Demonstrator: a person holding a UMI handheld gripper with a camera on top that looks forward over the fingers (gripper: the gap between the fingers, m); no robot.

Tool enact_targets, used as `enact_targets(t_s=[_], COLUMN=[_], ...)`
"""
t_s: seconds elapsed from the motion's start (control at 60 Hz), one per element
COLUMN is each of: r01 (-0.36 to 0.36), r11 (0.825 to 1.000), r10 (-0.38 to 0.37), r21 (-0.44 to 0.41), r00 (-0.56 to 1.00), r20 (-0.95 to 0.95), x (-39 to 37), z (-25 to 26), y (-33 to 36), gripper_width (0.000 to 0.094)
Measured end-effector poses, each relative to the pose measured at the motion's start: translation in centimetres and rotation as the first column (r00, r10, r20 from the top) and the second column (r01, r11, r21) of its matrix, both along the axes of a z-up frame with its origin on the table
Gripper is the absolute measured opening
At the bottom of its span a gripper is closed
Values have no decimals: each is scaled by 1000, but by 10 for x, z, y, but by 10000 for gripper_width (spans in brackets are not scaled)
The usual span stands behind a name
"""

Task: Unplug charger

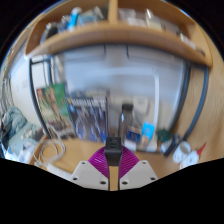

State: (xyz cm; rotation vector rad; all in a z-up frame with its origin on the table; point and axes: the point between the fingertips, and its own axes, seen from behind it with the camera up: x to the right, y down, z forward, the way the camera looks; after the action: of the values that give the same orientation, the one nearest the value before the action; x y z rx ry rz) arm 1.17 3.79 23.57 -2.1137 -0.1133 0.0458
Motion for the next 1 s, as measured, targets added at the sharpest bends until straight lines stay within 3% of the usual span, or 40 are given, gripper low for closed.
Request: enact_targets(t_s=[0.033,0.1,0.15,0.2,0.3,0.35,0.383,0.633,0.817,0.883,0.967,1.0], r01=[2,15,6,-5,-19,-21,-23,-26,-18,-2,19,24], r11=[996,972,944,904,844,831,835,806,826,841,821,832], r10=[-3,-20,-13,-8,-18,-32,-33,0,-11,-21,-28,-29], r21=[-89,-234,-329,-427,-536,-557,-549,-591,-563,-541,-571,-554], r00=[1000,1000,1000,1000,998,996,995,999,999,999,1000,1000], r20=[-7,-19,-18,-28,-64,-84,-92,-44,-47,-36,-6,0], x=[13,25,30,33,33,33,32,32,24,26,31,32], z=[-38,-99,-138,-171,-222,-234,-235,-236,-242,-244,-258,-255], y=[-13,-30,-46,-65,-83,-85,-81,-61,-36,-29,-35,-31], gripper_width=[99,99,99,98,99,104,104,163,202,219,313,328])
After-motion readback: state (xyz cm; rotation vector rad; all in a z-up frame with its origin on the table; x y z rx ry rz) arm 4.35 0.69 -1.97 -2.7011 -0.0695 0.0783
